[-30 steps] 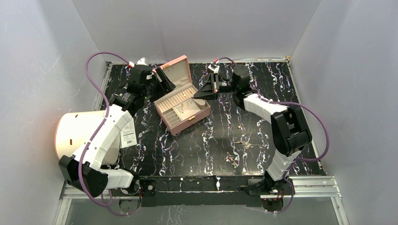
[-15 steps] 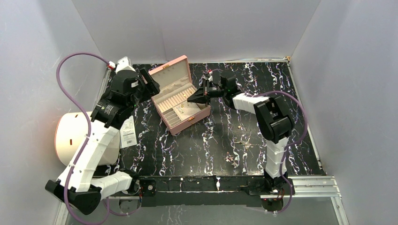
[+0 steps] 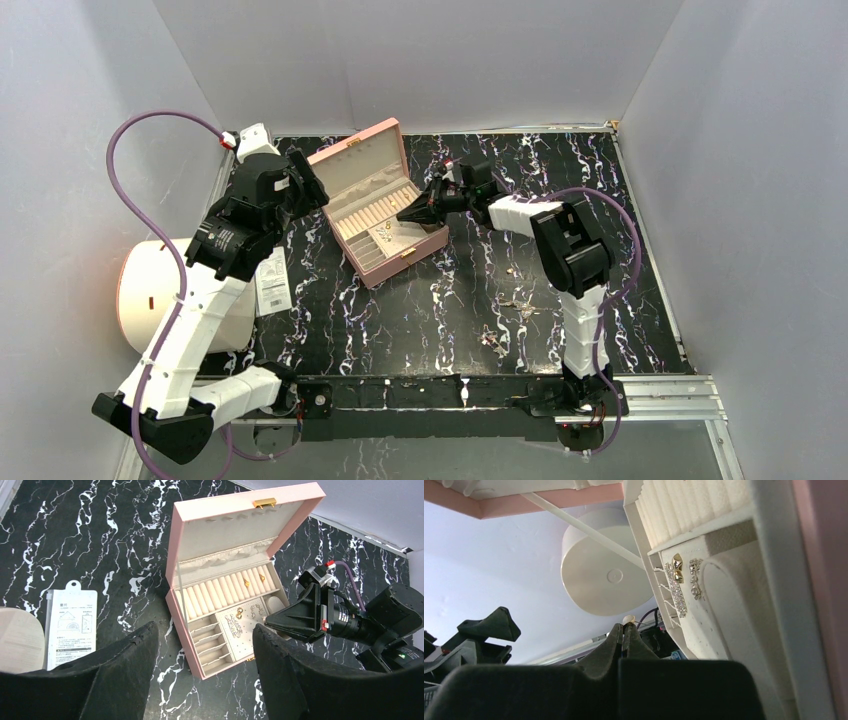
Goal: Organize the mixed jewelry
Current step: Place the jewelry in the jewelry box.
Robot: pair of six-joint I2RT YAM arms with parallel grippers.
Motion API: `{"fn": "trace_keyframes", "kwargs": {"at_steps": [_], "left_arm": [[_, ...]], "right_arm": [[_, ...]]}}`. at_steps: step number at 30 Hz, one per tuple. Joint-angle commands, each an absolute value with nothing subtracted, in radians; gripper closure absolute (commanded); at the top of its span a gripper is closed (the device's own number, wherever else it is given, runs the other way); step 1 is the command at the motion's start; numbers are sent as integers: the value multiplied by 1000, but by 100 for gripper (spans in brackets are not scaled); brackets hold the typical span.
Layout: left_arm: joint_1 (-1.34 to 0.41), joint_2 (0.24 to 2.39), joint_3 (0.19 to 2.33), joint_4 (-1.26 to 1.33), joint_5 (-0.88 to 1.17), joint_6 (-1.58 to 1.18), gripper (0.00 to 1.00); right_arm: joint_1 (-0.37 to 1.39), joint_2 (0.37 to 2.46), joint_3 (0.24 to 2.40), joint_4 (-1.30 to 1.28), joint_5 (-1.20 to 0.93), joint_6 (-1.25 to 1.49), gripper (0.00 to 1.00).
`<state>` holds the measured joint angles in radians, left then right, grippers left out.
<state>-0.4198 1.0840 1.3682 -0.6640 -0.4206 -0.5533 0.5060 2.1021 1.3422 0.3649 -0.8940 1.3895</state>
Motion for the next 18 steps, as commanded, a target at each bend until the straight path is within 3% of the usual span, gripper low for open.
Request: {"fn": "trace_keyframes", "kwargs": {"at_steps": [1,18], "left_arm": [[-416,1078,1386,-669,-478,-528,33],[-416,1088,1370,-657,-481,-523,32]], "right_arm": [[523,2117,1408,301,-879,1340,100],[566,2132,1503,29,-770,1135,100]]}}
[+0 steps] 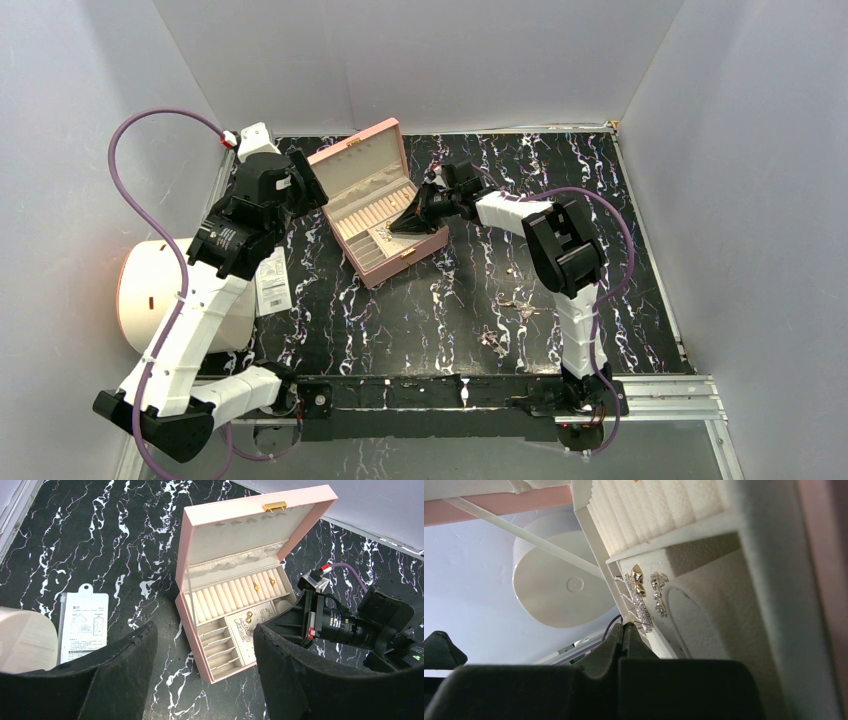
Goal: Organize the mixed jewelry
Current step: Place the jewelry in the jewelry box.
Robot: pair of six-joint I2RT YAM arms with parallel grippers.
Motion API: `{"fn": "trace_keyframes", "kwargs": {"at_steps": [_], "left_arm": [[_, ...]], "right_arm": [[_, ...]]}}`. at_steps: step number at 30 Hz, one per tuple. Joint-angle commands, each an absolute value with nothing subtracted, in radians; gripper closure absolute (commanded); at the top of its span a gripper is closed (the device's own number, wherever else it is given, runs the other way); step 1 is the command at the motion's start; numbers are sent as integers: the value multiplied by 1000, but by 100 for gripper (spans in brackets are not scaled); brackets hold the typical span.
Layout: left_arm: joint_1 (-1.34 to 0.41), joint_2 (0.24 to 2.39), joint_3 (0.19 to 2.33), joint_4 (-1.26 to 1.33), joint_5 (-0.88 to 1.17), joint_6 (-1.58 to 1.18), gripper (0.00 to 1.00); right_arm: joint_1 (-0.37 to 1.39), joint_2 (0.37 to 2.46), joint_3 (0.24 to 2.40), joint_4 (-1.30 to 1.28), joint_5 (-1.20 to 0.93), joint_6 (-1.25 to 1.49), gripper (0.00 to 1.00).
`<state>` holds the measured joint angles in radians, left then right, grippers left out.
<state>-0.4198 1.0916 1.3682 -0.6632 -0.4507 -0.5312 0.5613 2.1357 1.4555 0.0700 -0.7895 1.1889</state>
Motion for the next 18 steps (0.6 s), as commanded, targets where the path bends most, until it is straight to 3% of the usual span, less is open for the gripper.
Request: {"fn": "trace_keyframes", "kwargs": {"at_steps": [1,18], "left_arm": [[-416,1088,1370,-658,-482,-523,32],[-416,1078,1361,-651,-484,-517,32]], "right_arm": [[566,2133,1504,26,-766,1130,100],[573,2138,1524,54,-760,1121,100]]}}
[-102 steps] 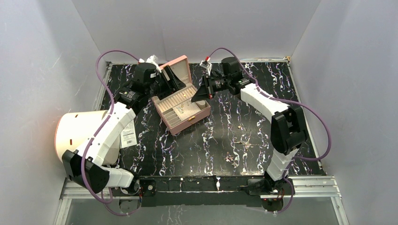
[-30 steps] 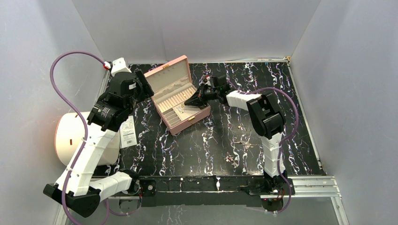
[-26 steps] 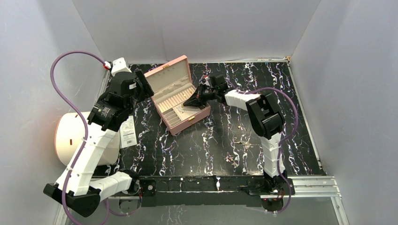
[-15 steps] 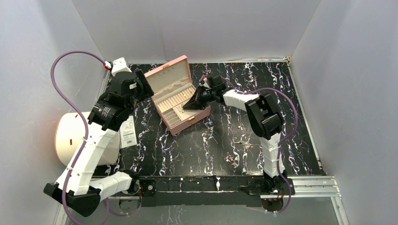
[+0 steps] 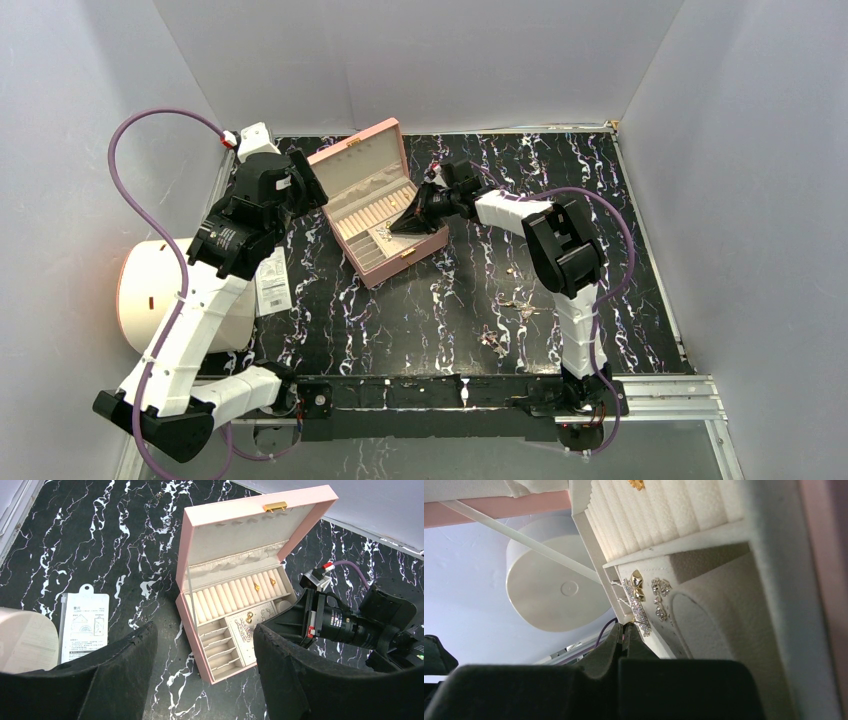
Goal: Organize the mixed jewelry
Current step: Place the jewelry in the jewelry box.
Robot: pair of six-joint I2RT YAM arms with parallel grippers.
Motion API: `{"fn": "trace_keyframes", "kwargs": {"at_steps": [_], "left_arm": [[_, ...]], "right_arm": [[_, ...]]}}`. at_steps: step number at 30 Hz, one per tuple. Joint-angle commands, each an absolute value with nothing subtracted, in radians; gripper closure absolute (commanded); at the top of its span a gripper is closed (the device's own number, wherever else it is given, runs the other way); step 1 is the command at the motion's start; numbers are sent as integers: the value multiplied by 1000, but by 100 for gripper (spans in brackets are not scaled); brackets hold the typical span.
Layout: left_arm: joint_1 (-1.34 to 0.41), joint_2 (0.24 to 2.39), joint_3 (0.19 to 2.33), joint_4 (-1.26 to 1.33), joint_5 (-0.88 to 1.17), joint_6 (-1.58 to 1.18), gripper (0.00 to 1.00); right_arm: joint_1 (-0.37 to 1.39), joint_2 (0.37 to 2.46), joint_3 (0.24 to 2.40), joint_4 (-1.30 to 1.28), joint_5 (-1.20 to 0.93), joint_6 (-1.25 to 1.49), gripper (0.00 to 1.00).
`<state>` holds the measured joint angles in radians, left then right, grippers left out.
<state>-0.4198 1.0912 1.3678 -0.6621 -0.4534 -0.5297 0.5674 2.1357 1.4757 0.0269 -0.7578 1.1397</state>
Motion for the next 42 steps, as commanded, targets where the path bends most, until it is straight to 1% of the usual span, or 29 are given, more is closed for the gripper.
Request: {"fn": "trace_keyframes", "kwargs": {"at_steps": [1,19,33,42], "left_arm": [[-416,1078,1361,-652,-482,-517,32],[-416,1078,1357,-648,-492,-514,32],[-416,1083,1353,-646,-494,-512,32],[-416,1086,1354,-647,-497,-510,32]], "right_arm": [[574,2138,1525,58,-763,1123,100],[578,2081,1465,5,-727,1112,100],[577,2064,1450,79,-745,1147,100],[578,2067,1450,71,-742,1150,100]]}}
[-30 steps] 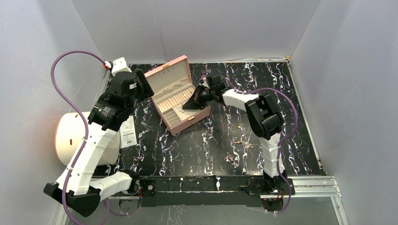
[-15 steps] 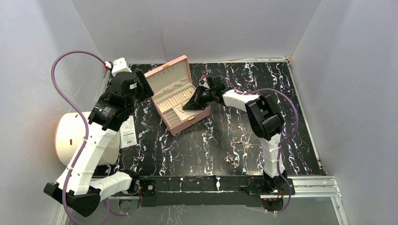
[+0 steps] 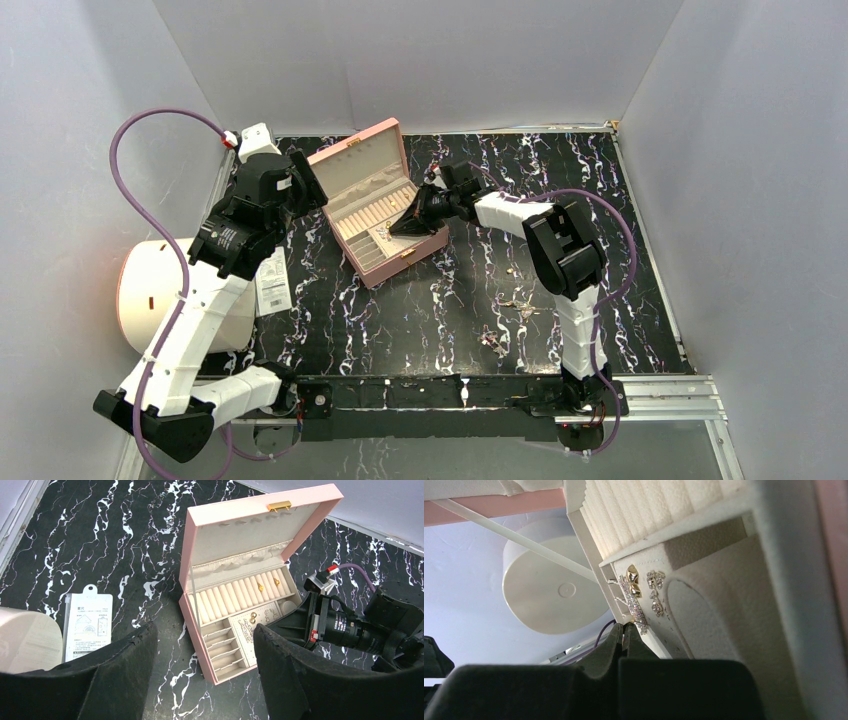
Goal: Organize the mixed jewelry
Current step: Place the jewelry in the jewelry box.
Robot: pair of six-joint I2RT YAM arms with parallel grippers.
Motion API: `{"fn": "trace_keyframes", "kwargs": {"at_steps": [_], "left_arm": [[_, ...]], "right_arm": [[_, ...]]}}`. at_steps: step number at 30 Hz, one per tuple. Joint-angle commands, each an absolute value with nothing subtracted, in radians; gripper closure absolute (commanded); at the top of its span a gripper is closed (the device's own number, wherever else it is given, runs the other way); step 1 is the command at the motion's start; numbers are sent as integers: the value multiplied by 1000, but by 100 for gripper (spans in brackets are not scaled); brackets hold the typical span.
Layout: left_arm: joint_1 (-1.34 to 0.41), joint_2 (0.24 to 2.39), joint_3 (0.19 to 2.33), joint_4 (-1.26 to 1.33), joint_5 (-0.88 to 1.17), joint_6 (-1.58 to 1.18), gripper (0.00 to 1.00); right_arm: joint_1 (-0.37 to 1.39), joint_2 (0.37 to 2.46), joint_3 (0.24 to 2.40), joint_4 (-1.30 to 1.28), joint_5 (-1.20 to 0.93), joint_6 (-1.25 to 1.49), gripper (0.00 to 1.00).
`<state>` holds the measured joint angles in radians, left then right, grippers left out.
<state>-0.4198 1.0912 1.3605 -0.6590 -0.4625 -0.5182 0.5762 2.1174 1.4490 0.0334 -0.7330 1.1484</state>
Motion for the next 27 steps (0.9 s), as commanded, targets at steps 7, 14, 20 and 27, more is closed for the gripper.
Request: {"fn": "trace_keyframes", "kwargs": {"at_steps": [7,14,20,27], "left_arm": [[-416,1089,1351,-644,-491,-512,32],[-416,1088,1345,-640,-485,-515,32],[-416,1085,1342,-640,-480,-515,32],[-416,1083,1339,-638,-479,-517,32]], "right_arm": [[577,2045,1433,64,-740,1150,100],[578,2023,1407,65,-732,1151,100],[578,2030,1409,71,-736,1150,100],[577,2044,1413,75,-738,1148,100]]}}
